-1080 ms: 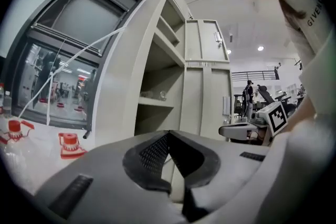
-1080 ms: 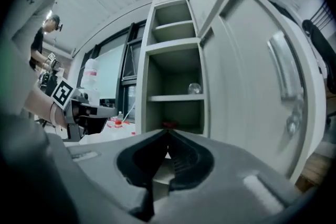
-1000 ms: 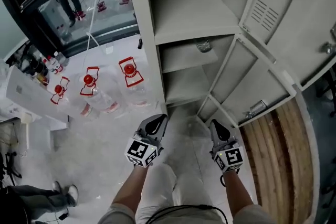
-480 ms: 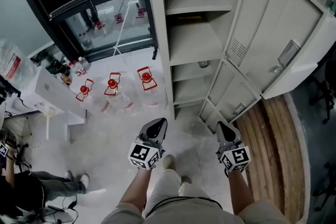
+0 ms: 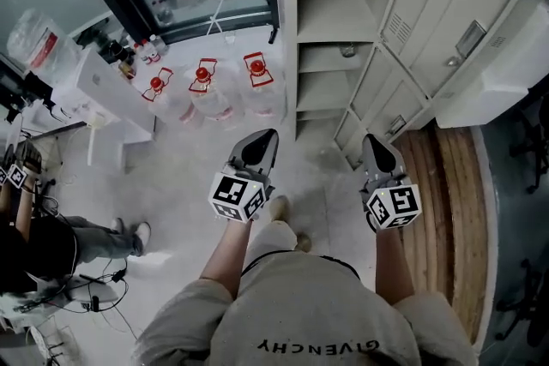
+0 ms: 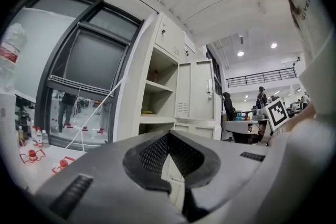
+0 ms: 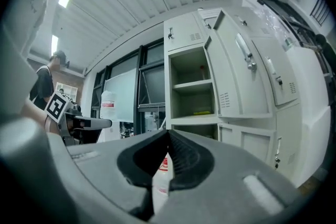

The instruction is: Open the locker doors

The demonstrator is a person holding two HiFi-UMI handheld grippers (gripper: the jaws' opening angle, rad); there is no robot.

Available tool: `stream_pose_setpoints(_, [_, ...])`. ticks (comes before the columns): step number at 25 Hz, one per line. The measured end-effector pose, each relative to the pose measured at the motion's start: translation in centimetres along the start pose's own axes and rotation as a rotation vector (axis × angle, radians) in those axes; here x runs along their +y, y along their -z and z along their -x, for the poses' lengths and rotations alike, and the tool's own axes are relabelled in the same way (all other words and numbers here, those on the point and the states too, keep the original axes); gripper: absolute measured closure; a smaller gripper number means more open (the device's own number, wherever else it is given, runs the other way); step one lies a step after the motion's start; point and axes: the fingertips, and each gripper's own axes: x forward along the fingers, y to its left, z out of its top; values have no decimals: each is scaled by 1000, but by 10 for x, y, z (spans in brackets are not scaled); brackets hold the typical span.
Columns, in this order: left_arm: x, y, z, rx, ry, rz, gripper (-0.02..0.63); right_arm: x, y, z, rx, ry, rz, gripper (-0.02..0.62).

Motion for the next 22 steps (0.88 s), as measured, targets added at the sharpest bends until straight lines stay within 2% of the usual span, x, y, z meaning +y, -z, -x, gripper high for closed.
stream_pose_setpoints(11, [-5, -22, 16, -30, -41, -10, 607, 22, -8, 15, -1, -62, -6, 597])
stream_pose_setpoints(22, [2, -28, 6, -41, -39, -2, 607, 21, -7, 7, 7, -69, -10, 597])
